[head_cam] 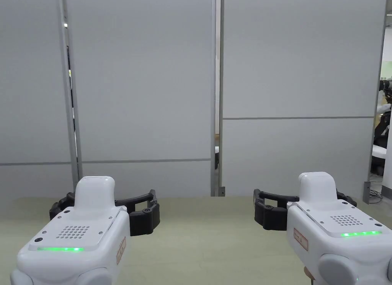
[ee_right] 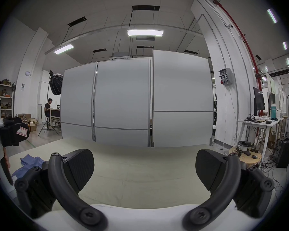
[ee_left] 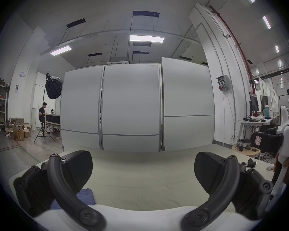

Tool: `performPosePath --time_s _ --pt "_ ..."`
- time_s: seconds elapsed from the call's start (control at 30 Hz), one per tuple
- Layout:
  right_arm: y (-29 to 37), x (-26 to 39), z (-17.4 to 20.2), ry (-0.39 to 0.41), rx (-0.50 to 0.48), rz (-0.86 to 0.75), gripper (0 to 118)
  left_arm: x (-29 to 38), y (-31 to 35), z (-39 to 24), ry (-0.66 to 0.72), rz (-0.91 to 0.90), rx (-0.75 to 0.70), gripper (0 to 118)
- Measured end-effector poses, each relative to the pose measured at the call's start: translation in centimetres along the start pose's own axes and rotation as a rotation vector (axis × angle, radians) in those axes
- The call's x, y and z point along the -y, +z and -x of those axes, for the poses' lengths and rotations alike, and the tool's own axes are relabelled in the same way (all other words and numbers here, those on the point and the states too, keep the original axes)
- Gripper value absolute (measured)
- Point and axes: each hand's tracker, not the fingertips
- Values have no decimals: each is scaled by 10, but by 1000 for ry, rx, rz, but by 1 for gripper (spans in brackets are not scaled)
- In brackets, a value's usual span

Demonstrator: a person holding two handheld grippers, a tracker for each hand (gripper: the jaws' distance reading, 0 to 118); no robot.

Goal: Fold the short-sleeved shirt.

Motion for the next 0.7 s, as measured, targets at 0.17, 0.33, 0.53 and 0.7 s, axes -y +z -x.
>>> performPosePath --time_s 0.17,0.33,0.53,0.7 --pt "2 3 0 4 5 -4 118 -2 -1 1 58 34 53 118" --pt "12 2 -2 13 -11 -20 2 -4 -2 -9 62 62 108 0" --pt "10 3 8 0 -22 -17 2 6 0 -15 41 61 108 0" --pt "-17 2 64 -47 -178 7 2 -8 26 63 72 72 -15 0"
